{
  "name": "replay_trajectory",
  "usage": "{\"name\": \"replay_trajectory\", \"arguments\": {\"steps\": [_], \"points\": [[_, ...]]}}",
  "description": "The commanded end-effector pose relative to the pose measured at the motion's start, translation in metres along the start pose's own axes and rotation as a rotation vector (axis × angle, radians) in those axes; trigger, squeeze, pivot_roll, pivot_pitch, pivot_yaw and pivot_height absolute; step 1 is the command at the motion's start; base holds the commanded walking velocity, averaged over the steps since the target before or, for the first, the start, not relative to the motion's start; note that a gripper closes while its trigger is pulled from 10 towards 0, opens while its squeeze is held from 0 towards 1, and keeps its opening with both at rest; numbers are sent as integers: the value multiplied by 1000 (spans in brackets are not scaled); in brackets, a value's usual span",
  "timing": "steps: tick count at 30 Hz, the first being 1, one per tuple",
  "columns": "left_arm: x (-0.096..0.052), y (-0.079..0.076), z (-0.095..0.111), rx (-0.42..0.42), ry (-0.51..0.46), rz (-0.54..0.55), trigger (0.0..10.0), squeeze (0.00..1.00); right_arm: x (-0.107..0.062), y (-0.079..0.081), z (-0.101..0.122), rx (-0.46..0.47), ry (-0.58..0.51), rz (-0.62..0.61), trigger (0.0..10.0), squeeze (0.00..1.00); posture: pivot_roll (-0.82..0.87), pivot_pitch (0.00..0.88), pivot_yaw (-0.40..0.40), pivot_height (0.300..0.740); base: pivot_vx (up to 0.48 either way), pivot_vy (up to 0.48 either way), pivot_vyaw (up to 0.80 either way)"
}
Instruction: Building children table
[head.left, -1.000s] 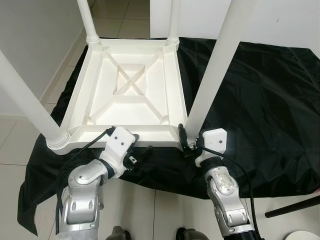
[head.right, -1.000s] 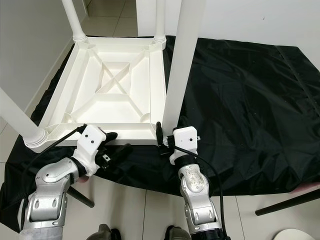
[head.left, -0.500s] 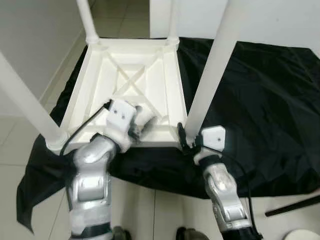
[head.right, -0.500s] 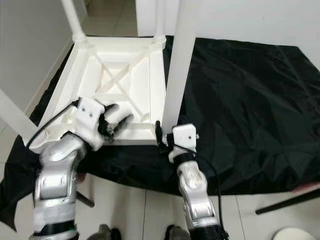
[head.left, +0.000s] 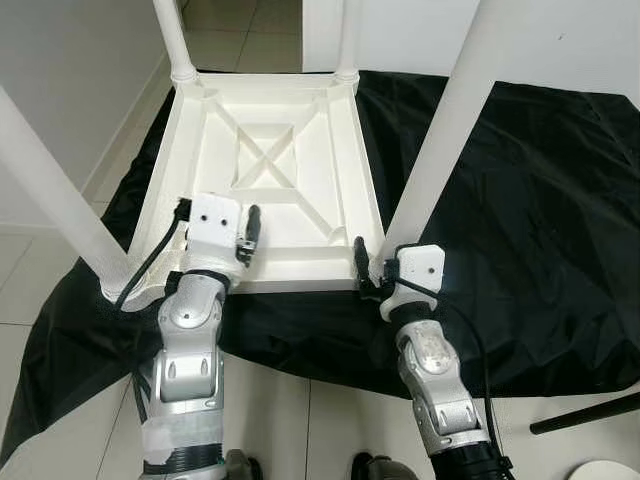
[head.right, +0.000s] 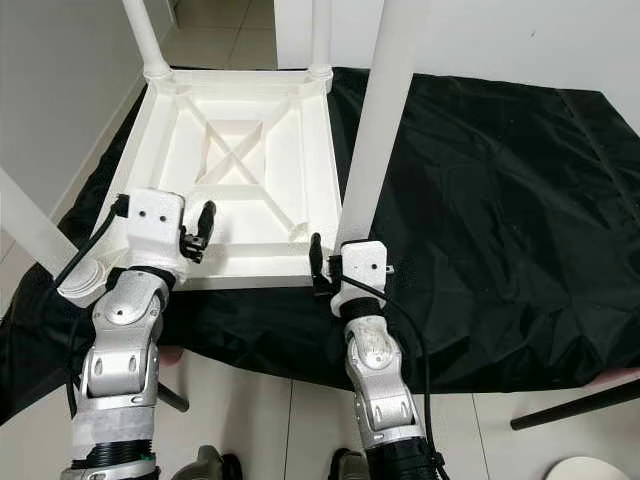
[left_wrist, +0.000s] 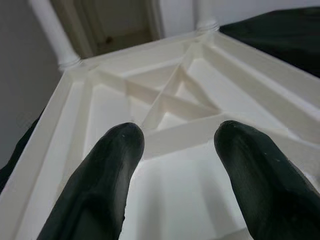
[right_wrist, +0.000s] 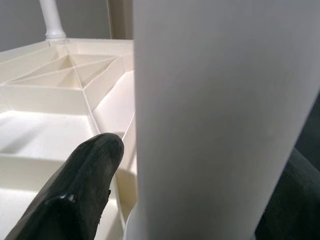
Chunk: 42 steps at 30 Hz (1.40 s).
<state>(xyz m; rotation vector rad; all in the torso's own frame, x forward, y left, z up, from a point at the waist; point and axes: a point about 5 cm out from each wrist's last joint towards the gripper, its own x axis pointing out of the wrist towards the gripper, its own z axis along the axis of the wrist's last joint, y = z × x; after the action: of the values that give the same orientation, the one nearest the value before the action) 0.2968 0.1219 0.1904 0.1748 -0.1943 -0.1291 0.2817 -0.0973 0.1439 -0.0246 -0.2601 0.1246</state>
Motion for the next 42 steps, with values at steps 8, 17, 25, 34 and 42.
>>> {"name": "replay_trajectory", "arguments": {"steps": [8,17,25,34,42], "points": [[-22,-45,-26,-200,92,-50,10000,0,-11,5,-7,3,22,29,10000,0,-45,166,24,740,0,0,0],[-21,-48,-25,-105,46,-69,10000,0,-11,1,0,-2,-9,9,10000,0,-53,172,22,740,0,0,0],[-21,-53,-26,-98,52,-111,10000,0,-9,-1,0,14,-8,-6,10000,0,-51,184,25,740,0,0,0],[-19,-51,-29,-74,44,-116,10000,0,-6,-1,1,12,-18,-24,10000,0,-30,167,32,740,0,0,0],[-17,-49,-29,-171,64,-79,10000,0,-4,2,-2,16,-9,0,10000,0,-24,144,20,740,0,0,0]]}}
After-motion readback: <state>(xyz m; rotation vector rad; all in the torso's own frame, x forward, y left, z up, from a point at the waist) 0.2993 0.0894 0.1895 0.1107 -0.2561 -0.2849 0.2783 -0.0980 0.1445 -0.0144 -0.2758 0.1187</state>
